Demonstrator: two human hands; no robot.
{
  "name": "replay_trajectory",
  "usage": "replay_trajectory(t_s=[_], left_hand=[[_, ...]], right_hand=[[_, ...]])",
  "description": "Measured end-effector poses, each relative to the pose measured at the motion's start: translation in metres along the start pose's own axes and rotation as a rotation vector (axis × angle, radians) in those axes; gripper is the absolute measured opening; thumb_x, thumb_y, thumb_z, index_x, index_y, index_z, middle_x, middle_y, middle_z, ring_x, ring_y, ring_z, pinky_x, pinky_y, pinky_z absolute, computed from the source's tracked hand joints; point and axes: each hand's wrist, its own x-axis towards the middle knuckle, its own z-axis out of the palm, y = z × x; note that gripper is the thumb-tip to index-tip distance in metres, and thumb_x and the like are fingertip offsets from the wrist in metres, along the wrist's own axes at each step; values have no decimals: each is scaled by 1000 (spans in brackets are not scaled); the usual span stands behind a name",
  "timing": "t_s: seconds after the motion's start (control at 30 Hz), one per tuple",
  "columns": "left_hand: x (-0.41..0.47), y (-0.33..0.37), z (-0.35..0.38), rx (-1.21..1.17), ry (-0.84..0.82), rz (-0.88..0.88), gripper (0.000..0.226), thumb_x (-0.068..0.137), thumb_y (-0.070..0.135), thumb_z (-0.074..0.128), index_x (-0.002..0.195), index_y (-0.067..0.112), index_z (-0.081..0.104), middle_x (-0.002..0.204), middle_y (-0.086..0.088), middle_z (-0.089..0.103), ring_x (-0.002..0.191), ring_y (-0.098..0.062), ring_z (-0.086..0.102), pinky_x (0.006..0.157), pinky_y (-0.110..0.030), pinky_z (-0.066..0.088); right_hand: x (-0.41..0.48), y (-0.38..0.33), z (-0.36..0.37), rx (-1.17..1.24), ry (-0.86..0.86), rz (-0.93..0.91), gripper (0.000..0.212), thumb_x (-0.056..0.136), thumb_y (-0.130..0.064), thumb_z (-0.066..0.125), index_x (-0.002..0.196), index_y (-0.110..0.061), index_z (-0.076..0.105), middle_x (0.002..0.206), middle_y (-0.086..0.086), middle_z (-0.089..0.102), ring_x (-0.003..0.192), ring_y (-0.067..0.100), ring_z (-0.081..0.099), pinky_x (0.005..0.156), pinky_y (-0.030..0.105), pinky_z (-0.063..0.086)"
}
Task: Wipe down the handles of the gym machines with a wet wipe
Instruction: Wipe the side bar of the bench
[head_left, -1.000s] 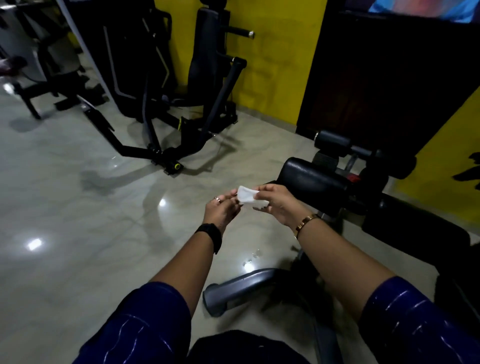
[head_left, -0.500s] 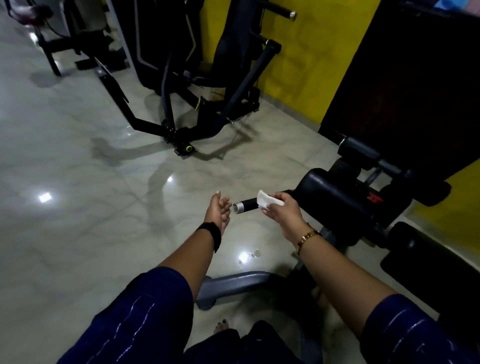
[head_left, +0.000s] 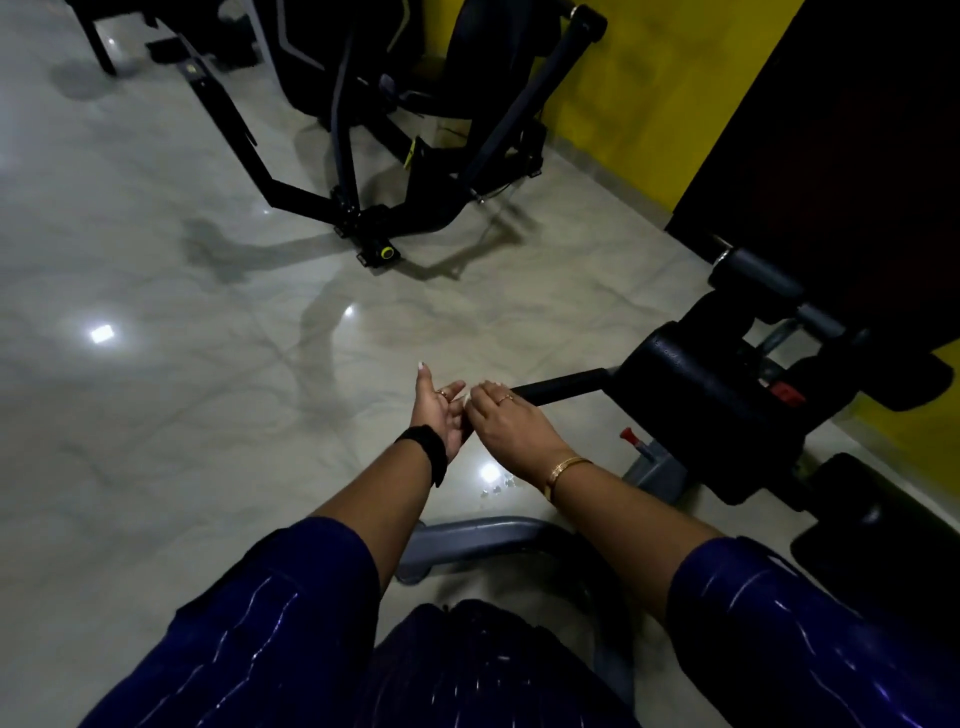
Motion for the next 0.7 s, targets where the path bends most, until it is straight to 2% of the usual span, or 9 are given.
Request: replay_trajectory(t_s=[0.1, 0.17, 0.23, 0.3, 0.4, 0.47, 0.5, 0.6, 0.7], left_hand=[[-5, -1, 4, -33, 8, -5, 83, 95, 69, 21, 143, 3, 38, 131, -20, 57, 126, -32, 53, 97, -35, 44], [-7, -2, 6, -23, 12, 2, 81, 96, 68, 20, 144, 5, 37, 135, -21, 54, 121, -31, 55, 93, -34, 46], [-9, -5, 8, 1, 17, 10, 78, 97, 66, 20, 144, 8, 38, 134, -20, 54, 113, -29, 57, 89, -33, 47], [-12, -8, 9, 55, 23, 28, 70, 100, 60, 19, 144, 9, 39, 139, -20, 51, 118, -29, 55, 97, -32, 44], [-17, -13, 13, 207, 57, 90, 54, 105, 43, 22, 144, 12, 43, 148, -18, 43, 137, -26, 41, 113, -33, 28], [-19, -18, 13, 358, 99, 181, 44, 105, 29, 27, 144, 15, 43, 150, -10, 41, 141, -20, 35, 115, -30, 23], [-20, -21, 13, 470, 108, 239, 43, 105, 23, 29, 146, 16, 41, 152, -6, 39, 143, -18, 32, 115, -28, 20], [-21, -40, 12, 961, 96, 432, 52, 103, 15, 34, 154, 16, 22, 161, -2, 16, 150, -15, 8, 115, -21, 7], [-23, -55, 10, 1308, 125, 580, 70, 93, 15, 36, 154, 10, 3, 162, -6, -1, 150, -19, -7, 117, -23, -2]], right_hand=[[-5, 9, 3, 5, 24, -98, 47, 85, -6, 30, 108, 2, 70, 116, 15, 67, 114, 31, 61, 101, 39, 45], [-15, 15, 4, 4, 104, -162, 46, 87, -3, 31, 113, 2, 68, 123, 15, 65, 120, 30, 58, 103, 40, 44], [-30, 17, 6, 78, 197, -148, 46, 90, 2, 30, 124, 1, 62, 132, 15, 59, 127, 28, 53, 107, 41, 41], [-45, 16, 12, 177, 247, -4, 52, 88, 8, 30, 132, -1, 55, 138, 16, 53, 130, 27, 49, 109, 42, 39], [-50, 20, 26, 325, 297, 359, 56, 80, 16, 37, 132, 1, 53, 135, 20, 55, 126, 33, 52, 105, 46, 40], [-40, 24, 28, 371, 286, 533, 54, 73, 17, 54, 125, 2, 60, 126, 21, 61, 117, 36, 59, 99, 52, 42], [-32, 24, 26, 395, 261, 544, 52, 70, 15, 61, 121, 2, 63, 120, 21, 64, 113, 36, 62, 97, 55, 42], [-19, 16, 17, 497, 279, 366, 47, 69, 12, 61, 116, 4, 65, 115, 22, 67, 110, 37, 63, 98, 56, 41], [-31, 14, 18, 496, 278, 197, 52, 74, 13, 55, 125, 4, 59, 126, 21, 61, 119, 35, 58, 103, 51, 39]])
